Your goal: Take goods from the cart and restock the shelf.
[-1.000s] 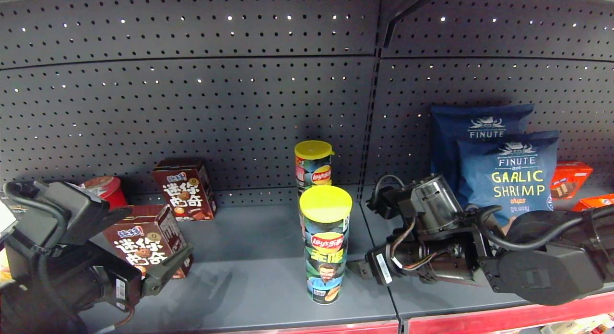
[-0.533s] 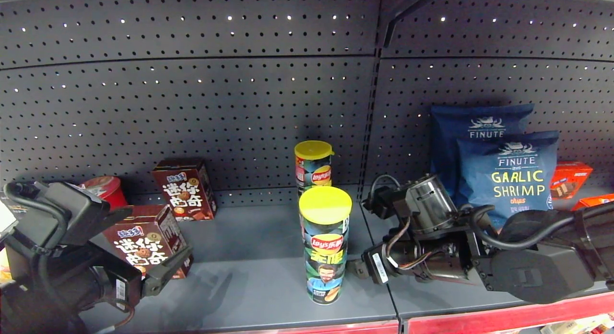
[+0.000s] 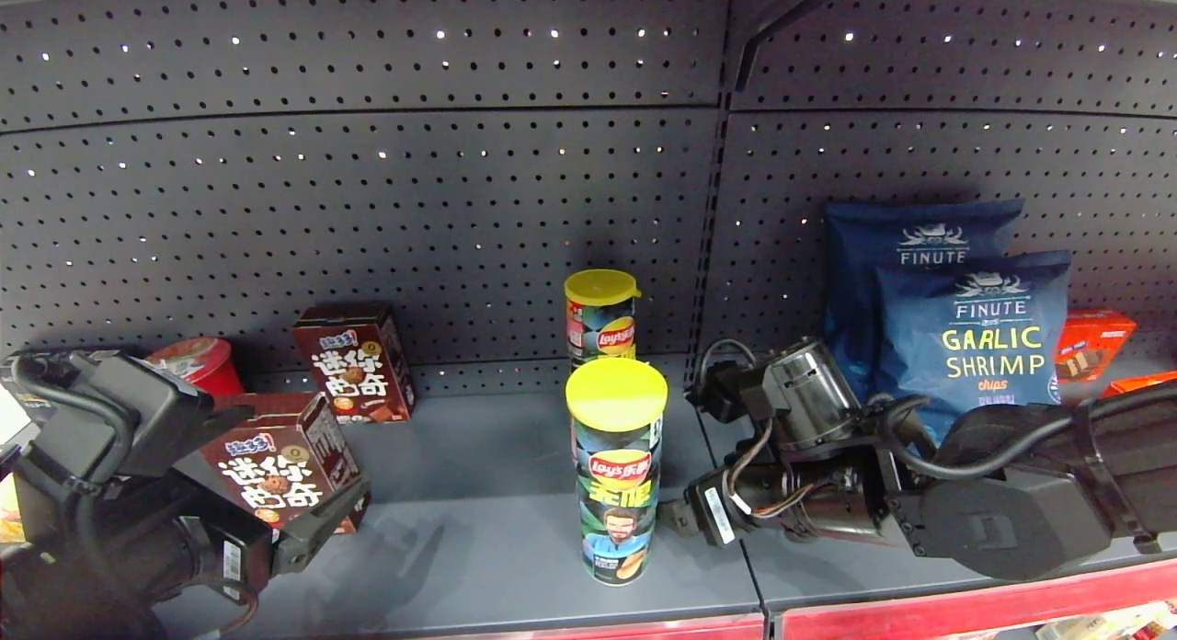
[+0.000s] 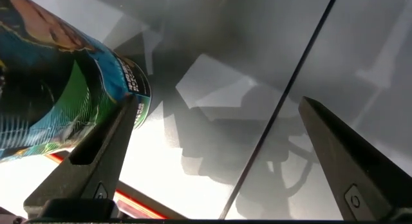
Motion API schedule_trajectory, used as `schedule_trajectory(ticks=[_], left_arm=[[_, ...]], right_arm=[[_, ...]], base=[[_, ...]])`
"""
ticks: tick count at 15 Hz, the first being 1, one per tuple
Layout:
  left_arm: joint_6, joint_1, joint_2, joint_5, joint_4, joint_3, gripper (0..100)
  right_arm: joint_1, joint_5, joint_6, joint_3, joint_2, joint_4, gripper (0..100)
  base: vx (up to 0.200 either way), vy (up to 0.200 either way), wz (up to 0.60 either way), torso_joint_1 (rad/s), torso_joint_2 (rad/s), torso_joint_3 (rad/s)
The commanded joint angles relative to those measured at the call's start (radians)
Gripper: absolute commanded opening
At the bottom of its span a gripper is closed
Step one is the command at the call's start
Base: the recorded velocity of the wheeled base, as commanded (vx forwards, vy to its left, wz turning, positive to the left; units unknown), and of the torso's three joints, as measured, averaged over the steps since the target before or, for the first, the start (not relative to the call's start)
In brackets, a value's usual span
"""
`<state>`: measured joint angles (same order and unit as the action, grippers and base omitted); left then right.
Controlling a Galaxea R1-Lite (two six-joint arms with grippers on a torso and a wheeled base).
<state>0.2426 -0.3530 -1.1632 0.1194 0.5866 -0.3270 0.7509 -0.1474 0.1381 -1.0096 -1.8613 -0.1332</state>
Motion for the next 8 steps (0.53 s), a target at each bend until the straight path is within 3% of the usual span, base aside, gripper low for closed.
schedule_trajectory(ticks=[1, 8], left_arm=[[0.0, 0.0, -0.001, 0.0, -0.001, 0.0, 100], [0.0, 0.005, 0.0, 0.0, 0.001, 0.0, 100]], right_arm=[[0.001, 0.0, 0.0, -0.001, -0.004, 0.0, 100], [0.004, 0.0, 0.002, -0.004, -0.013, 0.0, 100]], base=[[0.0, 0.0, 0.0, 0.0, 0.0, 0.0], [0.0, 0.0, 0.0, 0.0, 0.0, 0.0]])
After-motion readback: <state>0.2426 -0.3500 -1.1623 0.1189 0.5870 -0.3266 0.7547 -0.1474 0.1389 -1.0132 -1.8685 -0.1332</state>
